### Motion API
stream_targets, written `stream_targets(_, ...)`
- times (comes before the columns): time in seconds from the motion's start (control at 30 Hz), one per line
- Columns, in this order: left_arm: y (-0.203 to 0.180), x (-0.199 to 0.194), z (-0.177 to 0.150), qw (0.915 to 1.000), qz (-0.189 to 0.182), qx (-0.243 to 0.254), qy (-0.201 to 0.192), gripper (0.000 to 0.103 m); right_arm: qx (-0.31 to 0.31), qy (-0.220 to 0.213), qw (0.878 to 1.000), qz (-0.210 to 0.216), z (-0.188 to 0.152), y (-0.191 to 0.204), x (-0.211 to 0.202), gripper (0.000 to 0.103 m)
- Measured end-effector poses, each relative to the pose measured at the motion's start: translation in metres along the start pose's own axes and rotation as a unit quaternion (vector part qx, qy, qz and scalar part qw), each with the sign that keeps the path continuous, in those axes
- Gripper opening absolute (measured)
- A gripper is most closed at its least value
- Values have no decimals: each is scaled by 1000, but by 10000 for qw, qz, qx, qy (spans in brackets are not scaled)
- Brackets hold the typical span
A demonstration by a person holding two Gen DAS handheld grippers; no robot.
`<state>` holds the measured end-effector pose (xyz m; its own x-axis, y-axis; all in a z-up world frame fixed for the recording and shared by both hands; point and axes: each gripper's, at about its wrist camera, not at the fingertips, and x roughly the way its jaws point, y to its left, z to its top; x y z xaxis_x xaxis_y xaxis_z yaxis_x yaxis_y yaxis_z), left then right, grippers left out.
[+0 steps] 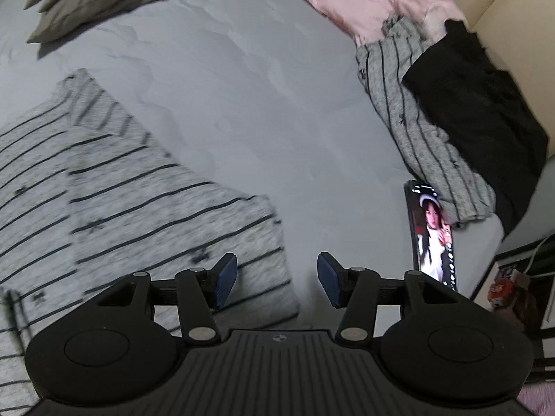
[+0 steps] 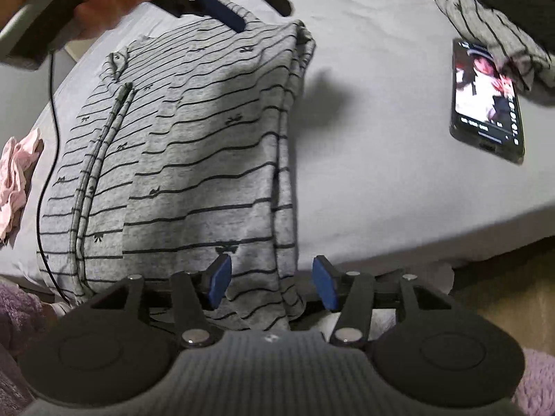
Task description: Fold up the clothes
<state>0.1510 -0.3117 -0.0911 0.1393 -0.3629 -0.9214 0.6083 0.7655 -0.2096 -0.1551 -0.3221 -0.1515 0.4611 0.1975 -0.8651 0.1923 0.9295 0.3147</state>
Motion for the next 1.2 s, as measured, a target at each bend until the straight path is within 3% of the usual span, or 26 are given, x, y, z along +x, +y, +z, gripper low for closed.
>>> stream_targets(0.27,-13,57,10,9974,577,-75,416,39,224,58,9997,108,4,-9,6,56)
stream_targets(0.43,-7,66,5,9962,790,-48,352,14,399,109,9991,102,4,-17,7,56)
stream_targets(0.47,-3,65,4,9966,751,-73,334,9,424,94,9990,104,4,-18,7,56)
stream_targets(0.57,14,53,1,9979,448,-403,229,6,422,51,9989,184,2,-20,6,56)
stream_targets(0.8,31,6,-12,9985,-22,-493,-255,6,227,-108,9988,410,-3,-21,5,60)
stream_targets(1.2,69,-72,-25,9945,-529,-610,-669,6,-120,-126,9989,442,-3,-18,24,61)
